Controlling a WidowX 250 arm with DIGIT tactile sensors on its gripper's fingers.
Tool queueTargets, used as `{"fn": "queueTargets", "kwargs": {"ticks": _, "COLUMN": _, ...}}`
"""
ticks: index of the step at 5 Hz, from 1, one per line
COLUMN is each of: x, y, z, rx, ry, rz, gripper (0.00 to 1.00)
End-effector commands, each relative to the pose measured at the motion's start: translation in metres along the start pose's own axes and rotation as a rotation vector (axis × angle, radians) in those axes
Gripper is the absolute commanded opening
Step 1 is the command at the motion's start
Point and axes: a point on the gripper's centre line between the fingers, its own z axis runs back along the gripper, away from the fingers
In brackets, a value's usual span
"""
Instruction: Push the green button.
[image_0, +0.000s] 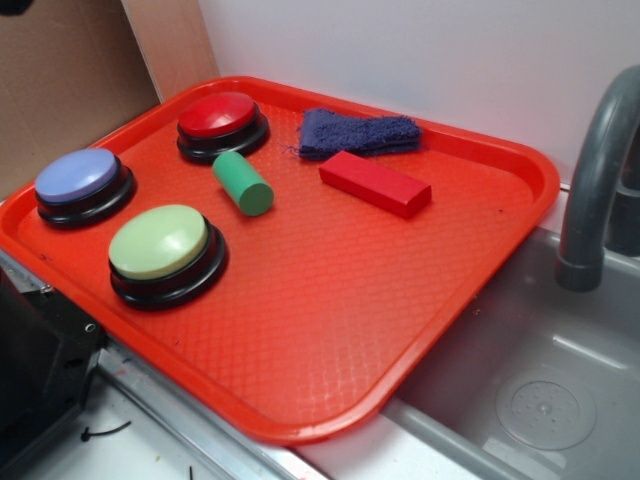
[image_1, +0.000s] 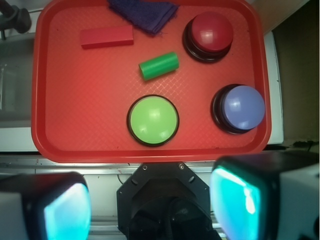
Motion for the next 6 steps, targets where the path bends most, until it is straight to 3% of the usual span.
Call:
{"fn": "queueTargets", "kwargs": {"ticks": 1, "x": 0.0, "y": 0.0, "z": 0.0, "rx": 0.0, "ry": 0.0, "rz": 0.0, "gripper": 1.0}}
{"fn": "queueTargets", "kwargs": {"ticks": 2, "x": 0.018, "y": 0.014, "z": -0.051, "rx": 0.1, "ry": 0.064, "rz": 0.127, "gripper": 1.0}}
{"fn": "queueTargets", "kwargs": {"ticks": 3, "x": 0.024, "y": 0.017, "z": -0.102, "rx": 0.067, "ry": 0.058, "rz": 0.079, "gripper": 1.0}}
{"fn": "queueTargets", "kwargs": {"ticks": 4, "x": 0.015, "y": 0.017, "z": -0.14, "rx": -0.002, "ry": 0.073, "rz": 0.068, "gripper": 1.0}}
{"fn": "queueTargets", "kwargs": {"ticks": 6, "x": 0.014, "y": 0.012, "z": -0.16, "rx": -0.011, "ry": 0.073, "rz": 0.008, "gripper": 1.0}}
